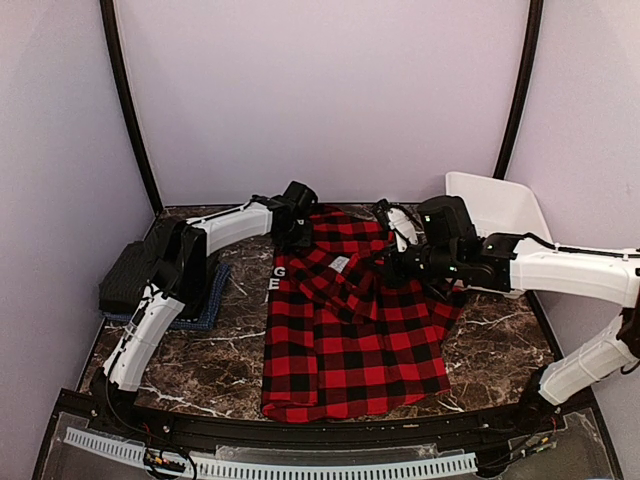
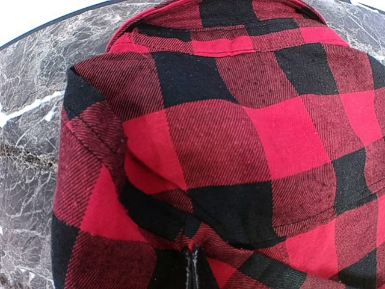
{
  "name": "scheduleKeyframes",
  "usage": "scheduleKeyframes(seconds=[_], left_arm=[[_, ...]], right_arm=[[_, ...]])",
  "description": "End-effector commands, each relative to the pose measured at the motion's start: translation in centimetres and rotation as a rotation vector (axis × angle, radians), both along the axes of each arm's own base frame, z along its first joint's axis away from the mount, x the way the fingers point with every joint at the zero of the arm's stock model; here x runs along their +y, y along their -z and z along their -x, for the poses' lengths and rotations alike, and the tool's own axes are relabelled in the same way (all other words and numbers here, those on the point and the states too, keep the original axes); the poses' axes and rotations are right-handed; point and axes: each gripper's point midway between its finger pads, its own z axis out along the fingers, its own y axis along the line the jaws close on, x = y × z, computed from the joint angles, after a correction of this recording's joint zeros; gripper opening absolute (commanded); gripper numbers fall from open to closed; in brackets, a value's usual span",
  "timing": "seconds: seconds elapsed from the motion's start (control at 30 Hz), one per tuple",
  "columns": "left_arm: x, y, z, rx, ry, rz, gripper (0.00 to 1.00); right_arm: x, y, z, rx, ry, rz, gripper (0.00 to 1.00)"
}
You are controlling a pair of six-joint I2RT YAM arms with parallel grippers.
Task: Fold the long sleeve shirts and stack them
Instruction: Fold the flattened shirt at the center of the board.
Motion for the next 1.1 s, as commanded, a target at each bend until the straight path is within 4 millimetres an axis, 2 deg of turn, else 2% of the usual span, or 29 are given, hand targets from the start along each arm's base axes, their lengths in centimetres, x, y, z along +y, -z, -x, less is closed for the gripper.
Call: scheduleKeyframes(seconds=[0.0,0.2,0.37,0.43,0.63,0.77,0.97,1.07], left_arm=[[0.0,-3.2,-1.2,-0.065,-0.005,0.037,0.0],[-0.3,-8.6,-2.3,-0.174,-0.005,0.105,0.0],[-0.8,-11.3,-2.5,-0.223,0.013,0.154,0.0],[-1.0,-11.8,-2.5,-0.231,0.016,0.171,0.0],[-1.3,-12.3,-2.7,-0.248,0.015,0.214,0.0],[-1.6,-11.8,-2.9,-0.244,0.024,0.245,0.0],[-1.9,-9.5,-2.9,-0.211,0.044,0.268,0.0],[-2.1,-8.1,-2.9,-0.193,0.049,0.267,0.0]], right_arm=[[0.8,-2.2,-0.4,-0.041,-0.003,-0.038,0.0],[0.7,-3.1,-0.7,-0.057,0.009,-0.035,0.0],[0.6,-3.9,-0.9,-0.075,0.017,-0.034,0.0],[0.5,-4.4,-1.0,-0.082,0.021,-0.031,0.0],[-0.8,-6.7,-1.4,-0.14,0.068,-0.018,0.0],[-1.9,-7.6,-1.9,-0.185,0.111,0.027,0.0],[-2.3,-7.7,-2.9,-0.224,0.131,0.106,0.0],[-2.8,-8.5,-3.5,-0.254,0.154,0.139,0.0]])
